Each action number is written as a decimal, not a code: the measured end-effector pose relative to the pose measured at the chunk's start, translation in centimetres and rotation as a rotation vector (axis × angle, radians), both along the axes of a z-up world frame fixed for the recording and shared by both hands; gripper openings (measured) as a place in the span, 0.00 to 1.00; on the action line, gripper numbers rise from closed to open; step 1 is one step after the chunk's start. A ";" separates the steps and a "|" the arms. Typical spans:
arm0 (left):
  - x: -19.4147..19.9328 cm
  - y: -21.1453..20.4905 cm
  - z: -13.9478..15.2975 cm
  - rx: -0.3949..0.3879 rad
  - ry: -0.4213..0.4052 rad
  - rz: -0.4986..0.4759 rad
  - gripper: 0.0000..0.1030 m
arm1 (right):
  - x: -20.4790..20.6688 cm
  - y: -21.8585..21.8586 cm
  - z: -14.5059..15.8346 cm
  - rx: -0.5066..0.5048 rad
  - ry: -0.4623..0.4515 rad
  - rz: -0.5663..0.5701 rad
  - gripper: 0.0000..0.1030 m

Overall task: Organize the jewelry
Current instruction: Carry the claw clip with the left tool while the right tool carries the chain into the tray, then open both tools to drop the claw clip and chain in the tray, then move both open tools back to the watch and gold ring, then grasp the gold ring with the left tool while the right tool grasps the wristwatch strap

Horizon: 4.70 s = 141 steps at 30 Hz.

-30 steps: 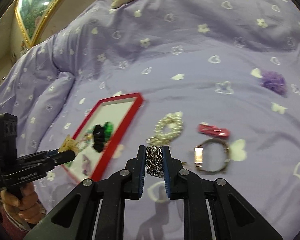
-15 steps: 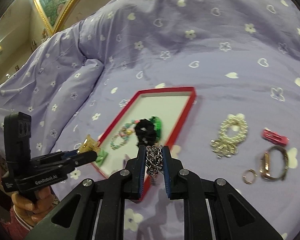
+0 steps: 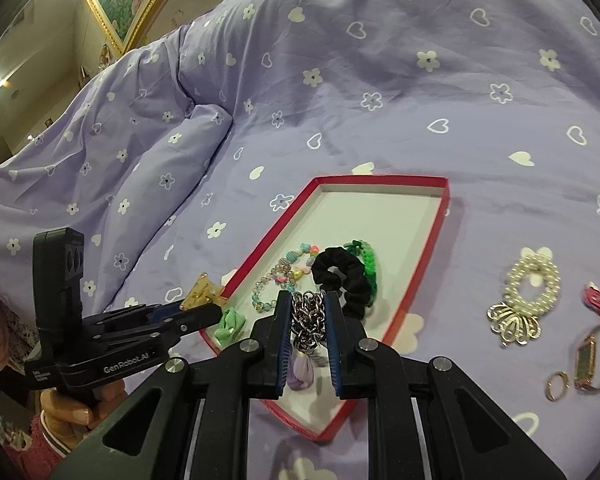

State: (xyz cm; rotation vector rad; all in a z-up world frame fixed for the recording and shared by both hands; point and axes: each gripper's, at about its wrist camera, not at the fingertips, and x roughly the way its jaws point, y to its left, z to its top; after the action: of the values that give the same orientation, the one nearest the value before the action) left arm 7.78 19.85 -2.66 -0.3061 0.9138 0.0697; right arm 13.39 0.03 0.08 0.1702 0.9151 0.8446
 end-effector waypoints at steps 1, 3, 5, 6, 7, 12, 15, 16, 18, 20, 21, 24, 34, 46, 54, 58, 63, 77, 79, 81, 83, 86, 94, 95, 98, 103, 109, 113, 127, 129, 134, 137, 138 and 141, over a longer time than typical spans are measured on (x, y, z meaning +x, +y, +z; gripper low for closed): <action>0.2 0.1 -0.2 0.000 0.003 0.000 0.26 | 0.1 0.2 -0.1 -0.001 0.002 0.002 0.15; 0.7 0.3 -0.6 0.001 0.010 0.000 0.26 | 0.6 0.7 -0.5 -0.003 0.012 0.006 0.15; 1.1 0.3 -1.0 0.003 0.015 -0.001 0.26 | 0.9 1.1 -0.9 -0.006 0.021 0.009 0.15; 1.4 0.4 -1.2 0.007 0.020 -0.001 0.26 | 1.2 1.5 -1.1 -0.010 0.023 0.012 0.15; 1.7 0.4 -1.4 0.010 0.023 -0.001 0.26 | 1.3 1.6 -1.2 -0.011 0.026 0.013 0.15; 3.2 0.9 -2.4 0.020 0.044 -0.005 0.26 | 2.8 2.6 -2.4 -0.015 0.050 0.011 0.15; 4.0 1.1 -3.1 0.026 0.059 -0.005 0.26 | 3.6 3.2 -3.5 -0.034 0.066 0.011 0.15; 4.2 1.2 -3.4 0.028 0.065 -0.004 0.26 | 3.9 3.5 -4.0 -0.046 0.075 0.013 0.15; 4.5 1.2 -4.0 0.032 0.076 -0.002 0.26 | 4.2 3.9 -4.8 -0.066 0.085 0.023 0.16; 4.6 1.3 -4.5 0.032 0.087 -0.001 0.26 | 4.3 4.2 -5.6 -0.088 0.093 0.029 0.16; 4.7 1.4 -4.8 0.031 0.092 0.001 0.26 | 4.4 4.3 -5.9 -0.094 0.099 0.030 0.16; 4.8 1.6 -5.3 0.029 0.103 0.007 0.26 | 4.4 4.4 -6.5 -0.100 0.106 0.034 0.16; 4.9 1.5 -5.4 0.043 0.098 0.010 0.26 | 4.4 4.5 -6.6 -0.112 0.100 0.045 0.17; 4.8 1.5 -5.2 0.031 0.106 0.006 0.32 | 4.4 4.7 -6.3 -0.106 0.108 0.037 0.20; 4.2 1.5 -4.4 0.031 0.097 0.013 0.36 | 4.2 4.2 -5.9 -0.089 0.110 0.024 0.25; 3.5 1.3 -3.4 0.026 0.080 0.020 0.38 | 3.9 3.5 -4.9 -0.067 0.096 0.017 0.33; 2.3 1.1 -2.2 -0.007 0.051 0.035 0.42 | 3.1 2.1 -3.5 -0.054 0.077 0.006 0.37; 0.5 -4.2 0.0 -0.052 0.009 -0.041 0.45 | 0.2 -7.4 -2.0 -0.047 0.052 -0.124 0.43; 0.5 -5.3 0.4 -0.048 0.003 -0.064 0.45 | -0.1 -8.9 -2.0 -0.051 0.052 -0.148 0.43; 0.7 -6.4 0.7 -0.047 0.000 -0.085 0.45 | -0.3 -10.3 -1.9 -0.055 0.051 -0.173 0.43; 0.8 -7.5 0.9 -0.046 -0.003 -0.106 0.46 | -0.6 -11.6 -1.9 -0.056 0.050 -0.196 0.43; 1.0 -9.3 1.1 -0.039 -0.003 -0.143 0.46 | -0.9 -13.7 -1.9 -0.067 0.045 -0.232 0.43; 1.8 -13.1 0.7 -0.029 0.019 -0.215 0.47 | -0.7 -18.0 -3.0 -0.091 0.057 -0.317 0.43; 1.9 -13.6 0.6 -0.027 0.022 -0.222 0.47 | -0.7 -18.4 -3.1 -0.092 0.059 -0.324 0.43; 2.2 -14.6 0.4 -0.025 0.028 -0.240 0.48 | -0.4 -19.3 -3.7 -0.096 0.067 -0.338 0.43; 2.8 -16.1 0.0 -0.022 0.044 -0.273 0.48 | 0.4 -19.7 -4.4 -0.104 0.071 -0.345 0.43; 3.6 -17.9 -0.6 -0.022 0.059 -0.311 0.48 | 2.0 -20.6 -5.3 -0.131 0.076 -0.382 0.43; 4.3 -19.2 -0.9 -0.020 0.067 -0.335 0.48 | 3.0 -21.2 -6.0 -0.154 0.083 -0.404 0.43; 7.9 -24.7 -2.5 0.000 0.093 -0.457 0.48 | 4.5 -21.9 -7.6 -0.198 0.080 -0.408 0.06; 8.5 -25.4 -3.0 0.000 0.098 -0.475 0.48 | 4.2 -23.1 -7.1 -0.177 0.079 -0.431 0.06; 10.1 -27.7 -4.4 0.036 0.109 -0.509 0.35 | 3.6 -25.4 -6.2 -0.135 0.077 -0.479 0.06; 10.2 -28.2 -4.7 0.064 0.096 -0.518 0.21 | 3.4 -26.3 -6.0 -0.105 0.087 -0.494 0.06; 10.2 -28.1 -4.7 0.059 0.094 -0.518 0.21 | 3.3 -26.4 -5.9 -0.100 0.087 -0.496 0.06; 10.0 -27.7 -4.6 0.055 0.088 -0.514 0.20 | 3.1 -26.3 -5.6 -0.088 0.085 -0.494 0.06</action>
State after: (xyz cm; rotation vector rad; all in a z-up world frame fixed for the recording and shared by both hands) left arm 17.82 -7.89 -7.22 -0.0108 1.0523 -0.3678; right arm 16.48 -26.32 -5.56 0.3413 0.9342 0.3406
